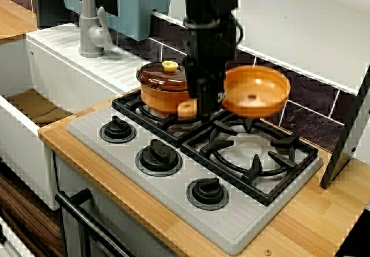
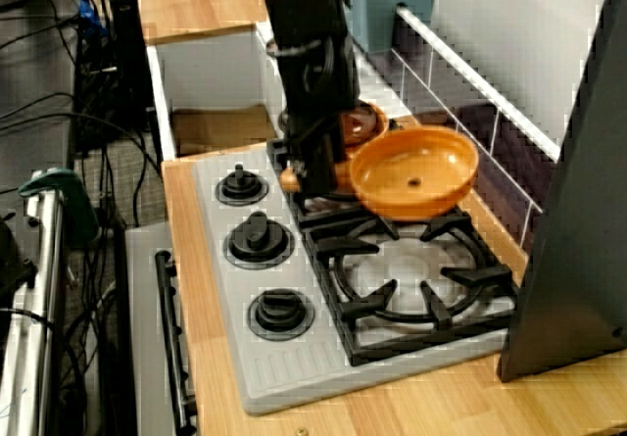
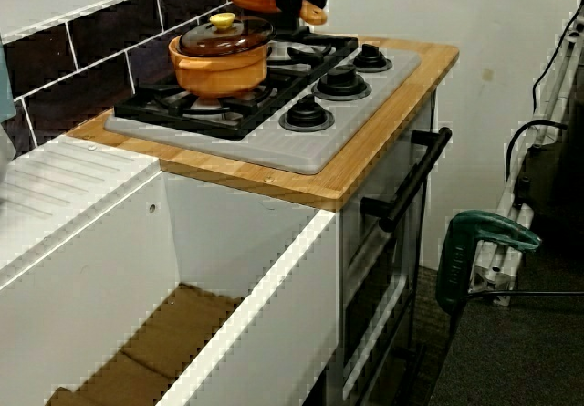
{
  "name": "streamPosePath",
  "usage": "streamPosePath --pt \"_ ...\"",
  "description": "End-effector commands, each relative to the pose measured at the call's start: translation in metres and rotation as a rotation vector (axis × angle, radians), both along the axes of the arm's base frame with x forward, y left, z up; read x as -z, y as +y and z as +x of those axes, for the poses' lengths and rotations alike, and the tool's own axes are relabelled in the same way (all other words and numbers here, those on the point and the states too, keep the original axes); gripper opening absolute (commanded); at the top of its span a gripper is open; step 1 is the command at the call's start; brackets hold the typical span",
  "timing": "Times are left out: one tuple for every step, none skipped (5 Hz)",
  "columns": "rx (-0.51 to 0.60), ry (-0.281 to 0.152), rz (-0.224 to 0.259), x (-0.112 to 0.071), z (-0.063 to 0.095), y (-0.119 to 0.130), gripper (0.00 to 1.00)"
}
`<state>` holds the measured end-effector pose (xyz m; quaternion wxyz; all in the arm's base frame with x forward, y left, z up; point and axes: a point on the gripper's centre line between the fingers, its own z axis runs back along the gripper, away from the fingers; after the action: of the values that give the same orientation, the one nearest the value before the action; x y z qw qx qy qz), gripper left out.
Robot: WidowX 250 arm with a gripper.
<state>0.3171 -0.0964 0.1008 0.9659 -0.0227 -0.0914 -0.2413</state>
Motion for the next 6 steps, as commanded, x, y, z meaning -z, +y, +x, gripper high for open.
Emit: streamPosePath --pt "0.019 -0.023 0.02 -0.001 0.004 -0.002 0.0" --pt "0.017 -0.025 0.043 0.004 0.004 -0.006 0.0" --pt "0.029 -0.025 0.062 0.009 0.001 -0.01 0.0" --pt "0.035 -0.019 0.066 0.011 -0.001 -0.011 0.0" --pt "0.03 -0.01 0.063 0.009 -0.002 -0.01 0.0" --pt "0.023 -0.001 0.07 0.01 0.0 -0.008 0.0"
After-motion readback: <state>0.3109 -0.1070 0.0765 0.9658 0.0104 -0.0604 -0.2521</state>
